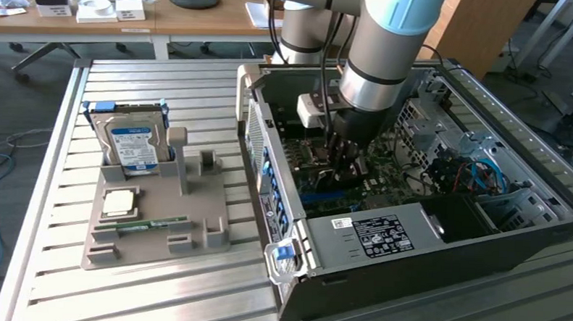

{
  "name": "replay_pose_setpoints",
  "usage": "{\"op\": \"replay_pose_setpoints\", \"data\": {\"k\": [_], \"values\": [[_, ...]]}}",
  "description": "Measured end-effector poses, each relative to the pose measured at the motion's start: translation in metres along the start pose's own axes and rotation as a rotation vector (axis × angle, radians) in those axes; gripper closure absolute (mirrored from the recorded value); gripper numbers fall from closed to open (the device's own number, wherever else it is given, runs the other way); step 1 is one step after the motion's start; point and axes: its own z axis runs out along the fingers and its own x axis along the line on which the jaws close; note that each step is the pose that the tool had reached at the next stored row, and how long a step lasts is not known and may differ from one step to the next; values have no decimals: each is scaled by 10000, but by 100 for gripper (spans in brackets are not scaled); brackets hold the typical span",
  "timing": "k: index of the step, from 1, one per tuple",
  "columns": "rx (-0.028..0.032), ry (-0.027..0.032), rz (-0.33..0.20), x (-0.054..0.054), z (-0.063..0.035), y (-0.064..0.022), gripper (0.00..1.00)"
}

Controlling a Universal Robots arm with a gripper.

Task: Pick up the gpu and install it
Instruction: 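Insert the gpu into the slot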

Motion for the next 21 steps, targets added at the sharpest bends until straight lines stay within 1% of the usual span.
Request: {"op": "replay_pose_setpoints", "data": {"k": [7, 21], "values": [[-1, 1, 0, 1, 36, 0, 73], [-1, 2, 0, 1, 45, 2, 73]]}}
